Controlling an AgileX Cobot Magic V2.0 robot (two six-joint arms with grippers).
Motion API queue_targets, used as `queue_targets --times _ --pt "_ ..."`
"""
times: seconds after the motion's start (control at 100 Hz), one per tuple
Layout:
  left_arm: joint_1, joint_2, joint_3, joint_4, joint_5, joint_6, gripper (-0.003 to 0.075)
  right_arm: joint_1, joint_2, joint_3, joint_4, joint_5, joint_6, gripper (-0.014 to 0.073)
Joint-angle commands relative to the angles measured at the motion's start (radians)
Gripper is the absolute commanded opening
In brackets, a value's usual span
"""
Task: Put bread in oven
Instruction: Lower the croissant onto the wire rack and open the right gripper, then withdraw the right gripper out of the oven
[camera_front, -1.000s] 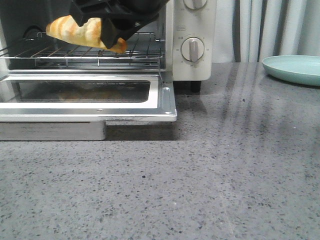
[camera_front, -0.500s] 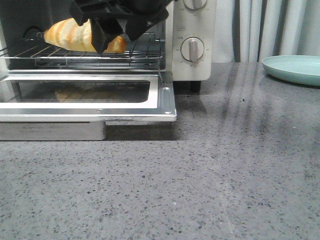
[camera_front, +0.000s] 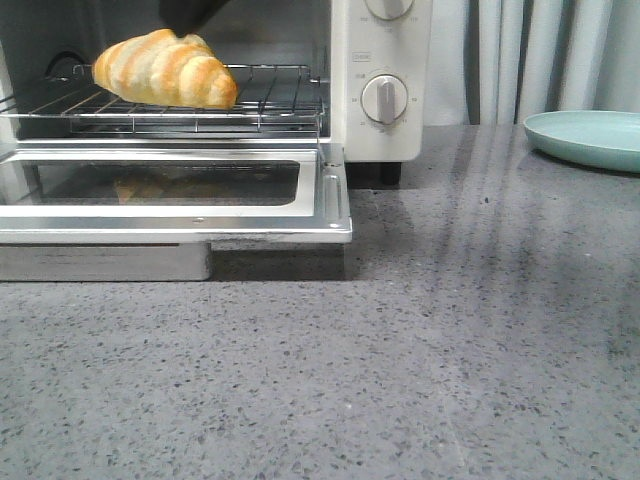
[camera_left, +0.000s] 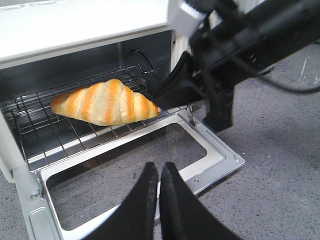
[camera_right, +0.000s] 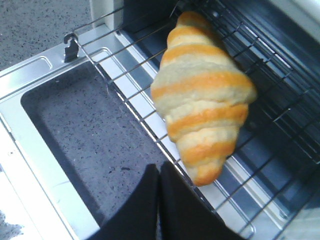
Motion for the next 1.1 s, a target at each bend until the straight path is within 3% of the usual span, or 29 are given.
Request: queue_targets --times 0.0,0.18,0.47,0.66,0.86,1.09 --pt "0.002 0.006 -0.030 -0.008 -0.068 -0.002 -0.0021 -0.001 -0.104 -0.022 -0.008 -0.021 -0.002 -0.0062" --pt "0.002 0.006 -0.030 0.022 -0.088 -0.002 -0.0021 -0.001 -0.314 0.091 -0.051 -0.020 -0.002 -0.0062" --pt "0.002 0.004 0.044 0.029 -0.244 -0.002 -0.0021 -0.001 -0.864 0.451 -0.170 -0.019 0.000 -0.0062" --pt "0.002 0.004 0.091 0.016 -0.342 -0.002 -0.0021 -0.001 -1.118 0.593 -0.271 0.104 0.139 -0.0058" --pt "0.002 0.004 0.095 0.014 -0.354 -0.002 -0.0021 -0.001 -1.307 0.655 -0.359 0.120 0.143 -0.0058" --pt "0.002 0.004 0.095 0.014 -0.354 -0.002 -0.0021 -0.001 -1.362 0.655 -0.427 0.131 0.143 -0.0058"
